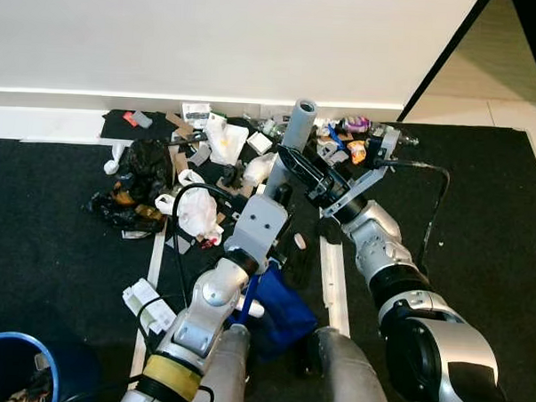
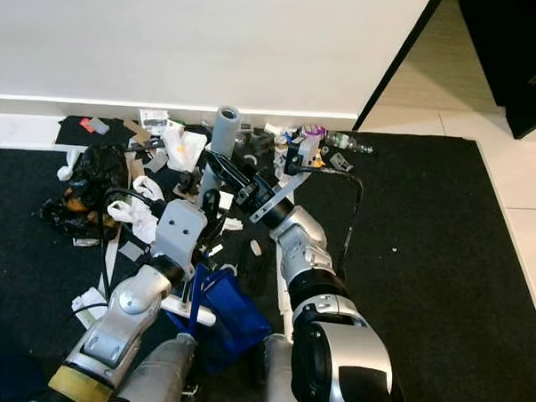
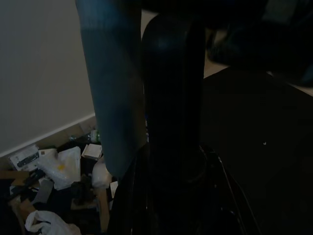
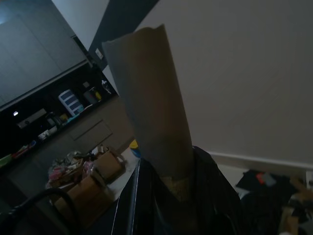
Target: Sweep floor
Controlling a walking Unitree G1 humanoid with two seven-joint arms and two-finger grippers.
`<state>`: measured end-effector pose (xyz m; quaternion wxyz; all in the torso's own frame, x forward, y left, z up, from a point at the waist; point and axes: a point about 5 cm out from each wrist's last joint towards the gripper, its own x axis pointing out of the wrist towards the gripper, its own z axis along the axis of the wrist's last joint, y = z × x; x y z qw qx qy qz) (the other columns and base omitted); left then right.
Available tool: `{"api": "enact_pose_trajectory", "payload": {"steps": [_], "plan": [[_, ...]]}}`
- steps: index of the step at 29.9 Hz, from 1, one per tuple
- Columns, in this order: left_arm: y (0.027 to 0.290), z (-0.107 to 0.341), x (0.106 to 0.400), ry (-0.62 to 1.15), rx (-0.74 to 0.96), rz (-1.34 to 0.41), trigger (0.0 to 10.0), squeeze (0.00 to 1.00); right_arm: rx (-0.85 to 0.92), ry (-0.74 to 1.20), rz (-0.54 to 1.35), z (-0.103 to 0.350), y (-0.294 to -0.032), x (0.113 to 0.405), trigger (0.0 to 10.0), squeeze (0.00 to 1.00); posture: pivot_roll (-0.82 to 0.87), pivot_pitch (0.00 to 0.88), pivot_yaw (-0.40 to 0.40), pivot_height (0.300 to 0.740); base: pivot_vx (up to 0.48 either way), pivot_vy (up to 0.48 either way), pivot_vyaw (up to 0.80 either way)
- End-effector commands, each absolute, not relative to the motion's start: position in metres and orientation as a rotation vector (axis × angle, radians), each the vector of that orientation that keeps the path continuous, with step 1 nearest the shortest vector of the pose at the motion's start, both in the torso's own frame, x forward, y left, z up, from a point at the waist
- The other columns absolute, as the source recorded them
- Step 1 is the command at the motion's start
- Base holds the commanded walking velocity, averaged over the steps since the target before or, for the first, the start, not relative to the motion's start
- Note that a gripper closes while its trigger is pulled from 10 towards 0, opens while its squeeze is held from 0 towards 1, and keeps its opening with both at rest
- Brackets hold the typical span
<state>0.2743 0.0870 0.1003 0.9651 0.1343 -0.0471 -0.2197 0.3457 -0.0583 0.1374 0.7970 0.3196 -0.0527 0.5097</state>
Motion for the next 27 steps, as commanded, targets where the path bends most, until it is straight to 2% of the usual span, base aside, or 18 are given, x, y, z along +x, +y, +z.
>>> {"api": "enact_pose_trajectory", "payload": {"steps": [1, 5, 8, 9, 13, 16, 20, 22, 25, 27], "plan": [[0.097, 0.101, 0.276, -0.111, 0.347, -0.435, 10.0, 0.0, 0.781, -0.075, 1.126, 0.126, -0.045, 0.335, 10.0, 0.0, 0.11, 0.285, -0.031, 0.74, 0.0, 0.0, 0.0], [0.118, 0.106, 0.283, -0.119, 0.339, -0.335, 10.0, 0.0, 0.437, -0.212, 1.118, 0.161, -0.085, 0.347, 10.0, 0.0, 0.09, 0.288, -0.033, 0.74, 0.0, 0.0, 0.0], [0.141, 0.12, 0.297, -0.174, 0.345, -0.183, 10.0, 0.0, 0.352, -0.29, 0.992, 0.184, -0.125, 0.358, 10.0, 0.0, 0.08, 0.288, -0.034, 0.74, 0.0, 0.0, 0.0], [0.141, 0.12, 0.297, -0.174, 0.345, -0.183, 10.0, 0.0, 0.352, -0.29, 0.992, 0.184, -0.125, 0.358, 10.0, 0.0, 0.08, 0.288, -0.034, 0.74, 0.0, 0.0, 0.0], [0.161, 0.132, 0.311, -0.224, 0.347, -0.032, 10.0, 0.0, 0.275, -0.243, 0.821, 0.175, -0.164, 0.363, 10.0, 0.0, 0.07, 0.285, -0.038, 0.74, 0.0, 0.0, 0.0], [0.164, 0.132, 0.314, -0.221, 0.354, -0.005, 10.0, 0.0, 0.255, -0.214, 0.758, 0.167, -0.175, 0.362, 10.0, 0.0, 0.06, 0.284, -0.039, 0.74, 0.0, 0.0, 0.0], [0.16, 0.123, 0.317, -0.18, 0.36, -0.045, 10.0, 0.0, 0.235, -0.161, 0.622, 0.154, -0.195, 0.36, 10.0, 0.0, 0.06, 0.285, -0.038, 0.74, 0.0, 0.0, 0.0], [0.147, 0.104, 0.314, -0.106, 0.374, -0.159, 10.0, 0.0, 0.188, -0.137, 0.456, 0.147, -0.215, 0.36, 10.0, 0.0, 0.05, 0.284, -0.038, 0.74, 0.0, 0.0, 0.0], [0.138, 0.093, 0.31, -0.048, 0.377, -0.236, 10.0, 0.0, 0.165, -0.141, 0.336, 0.147, -0.23, 0.361, 10.0, 0.0, 0.06, 0.282, -0.036, 0.74, 0.0, 0.0, 0.0], [0.138, 0.093, 0.31, -0.048, 0.377, -0.236, 10.0, 0.0, 0.165, -0.141, 0.336, 0.147, -0.23, 0.361, 10.0, 0.0, 0.06, 0.282, -0.036, 0.74, 0.0, 0.0, 0.0]]}}
